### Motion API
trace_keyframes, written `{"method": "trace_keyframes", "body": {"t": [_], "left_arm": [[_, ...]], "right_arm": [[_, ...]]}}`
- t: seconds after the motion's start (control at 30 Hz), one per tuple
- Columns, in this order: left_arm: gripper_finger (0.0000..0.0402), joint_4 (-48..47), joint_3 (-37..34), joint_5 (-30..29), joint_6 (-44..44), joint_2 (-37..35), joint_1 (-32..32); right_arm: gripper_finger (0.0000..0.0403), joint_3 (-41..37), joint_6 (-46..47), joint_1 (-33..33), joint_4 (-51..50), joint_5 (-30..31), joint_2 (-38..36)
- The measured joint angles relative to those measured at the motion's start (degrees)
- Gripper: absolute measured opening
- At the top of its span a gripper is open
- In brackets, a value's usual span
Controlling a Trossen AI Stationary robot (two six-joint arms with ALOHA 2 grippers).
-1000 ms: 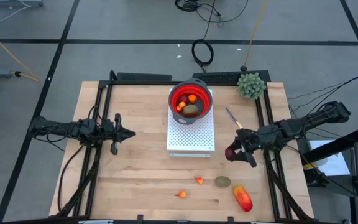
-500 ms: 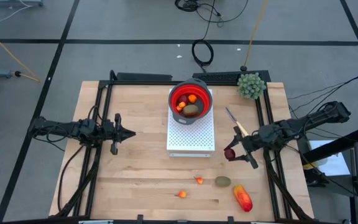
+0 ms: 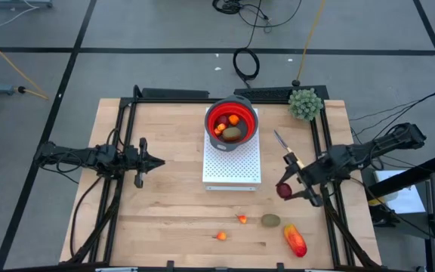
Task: Pick & Place Fruit
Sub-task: Put the red pomegranate into the red strainer bowl
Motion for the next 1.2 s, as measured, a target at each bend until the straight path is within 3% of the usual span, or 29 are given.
{"method": "trace_keyframes", "body": {"t": [0.23,0.57,0.93,1.2], "left_arm": [[0.0019,0.0,0.0,0.0,0.7,0.0,0.0],[0.0019,0.0,0.0,0.0,0.7,0.0,0.0],[0.0019,0.0,0.0,0.0,0.6,0.0,0.0],[0.0019,0.0,0.0,0.0,-0.4,0.0,0.0]], "right_arm": [[0.0212,0.0,2.7,0.0,3.8,-3.0,0.0],[0.0212,0.0,6.5,0.0,4.4,-2.4,0.0],[0.0213,0.0,42.9,0.0,6.4,19.2,0.7],[0.0213,0.0,50.8,0.0,6.3,31.9,1.7]]}}
